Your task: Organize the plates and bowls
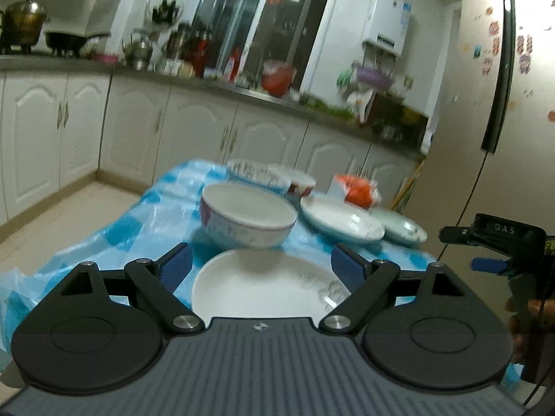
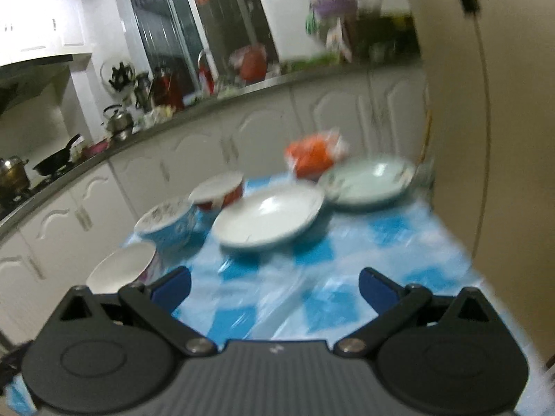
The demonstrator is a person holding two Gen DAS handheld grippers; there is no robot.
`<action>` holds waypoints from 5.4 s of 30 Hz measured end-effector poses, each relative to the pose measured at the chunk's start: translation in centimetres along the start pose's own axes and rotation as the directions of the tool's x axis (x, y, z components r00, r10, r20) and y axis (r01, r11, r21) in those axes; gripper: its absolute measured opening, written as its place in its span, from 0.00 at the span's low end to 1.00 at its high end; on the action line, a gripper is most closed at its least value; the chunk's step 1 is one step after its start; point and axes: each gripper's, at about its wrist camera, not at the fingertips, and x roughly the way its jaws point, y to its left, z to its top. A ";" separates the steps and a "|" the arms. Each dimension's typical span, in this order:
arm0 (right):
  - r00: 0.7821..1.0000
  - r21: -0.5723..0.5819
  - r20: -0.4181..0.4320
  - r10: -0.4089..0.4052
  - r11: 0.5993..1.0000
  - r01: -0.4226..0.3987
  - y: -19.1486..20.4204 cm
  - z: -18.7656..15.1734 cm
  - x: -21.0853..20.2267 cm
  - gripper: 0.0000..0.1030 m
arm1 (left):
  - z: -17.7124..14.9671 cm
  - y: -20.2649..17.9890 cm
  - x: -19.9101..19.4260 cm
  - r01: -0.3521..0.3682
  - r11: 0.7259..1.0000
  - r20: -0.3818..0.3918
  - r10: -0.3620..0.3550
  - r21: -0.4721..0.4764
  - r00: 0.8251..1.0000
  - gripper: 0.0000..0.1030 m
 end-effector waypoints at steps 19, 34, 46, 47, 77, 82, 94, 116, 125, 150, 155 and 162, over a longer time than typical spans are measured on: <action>0.997 0.043 0.068 -0.034 0.999 0.031 -4.9 1.0 3.9 0.99 | 1.9 -4.4 4.0 0.073 0.996 -0.072 -0.076 -0.044 0.994 1.00; 0.993 0.305 0.101 -0.054 0.952 0.020 -13.3 5.6 9.2 0.99 | 7.2 -11.2 11.7 0.171 0.978 -0.196 -0.146 0.119 0.970 1.00; 0.999 0.437 0.039 -0.026 0.899 0.007 -20.8 8.9 14.2 0.99 | 8.0 -17.1 24.0 0.279 0.938 -0.306 -0.209 0.207 0.929 1.00; 0.999 0.429 0.025 -0.022 0.903 0.009 -21.1 8.9 14.7 0.99 | 8.0 -17.7 25.6 0.281 0.938 -0.321 -0.207 0.204 0.924 1.00; 0.965 0.489 -0.009 0.262 0.843 -0.224 -24.6 7.6 21.1 0.55 | 3.1 -21.4 44.5 0.242 0.949 -0.505 -0.112 0.200 0.856 0.31; 0.972 0.446 -0.021 0.235 0.872 -0.201 -24.0 7.8 20.8 0.55 | 3.0 -21.0 44.2 0.237 0.958 -0.502 -0.127 0.162 0.856 0.28; 0.984 0.443 -0.026 0.177 0.885 -0.148 -23.7 7.8 18.3 0.55 | 2.5 -21.4 41.2 0.272 0.953 -0.520 -0.167 0.132 0.838 0.28; 0.987 0.489 -0.012 0.162 0.862 -0.135 -20.5 4.6 10.0 0.55 | 2.0 -18.8 31.6 0.291 0.954 -0.516 -0.214 0.072 0.829 0.28; 0.985 0.468 -0.027 0.172 0.873 -0.140 -18.0 3.3 6.8 0.55 | 1.6 -16.3 26.8 0.268 0.963 -0.494 -0.212 0.043 0.843 0.27; 0.942 0.360 -0.129 0.309 0.900 -0.246 -6.4 -0.7 1.9 0.55 | 1.7 -4.3 10.8 0.118 0.988 -0.321 -0.143 -0.098 0.936 0.27; 0.919 0.320 -0.161 0.361 0.900 -0.297 -2.4 -1.1 2.1 0.55 | 2.3 -0.5 7.7 0.069 0.989 -0.278 -0.104 -0.132 0.955 0.27; 0.894 0.266 -0.227 0.387 0.907 -0.325 2.2 -2.3 3.1 0.55 | 1.2 3.6 6.4 -0.014 0.983 -0.276 -0.037 -0.181 0.961 0.27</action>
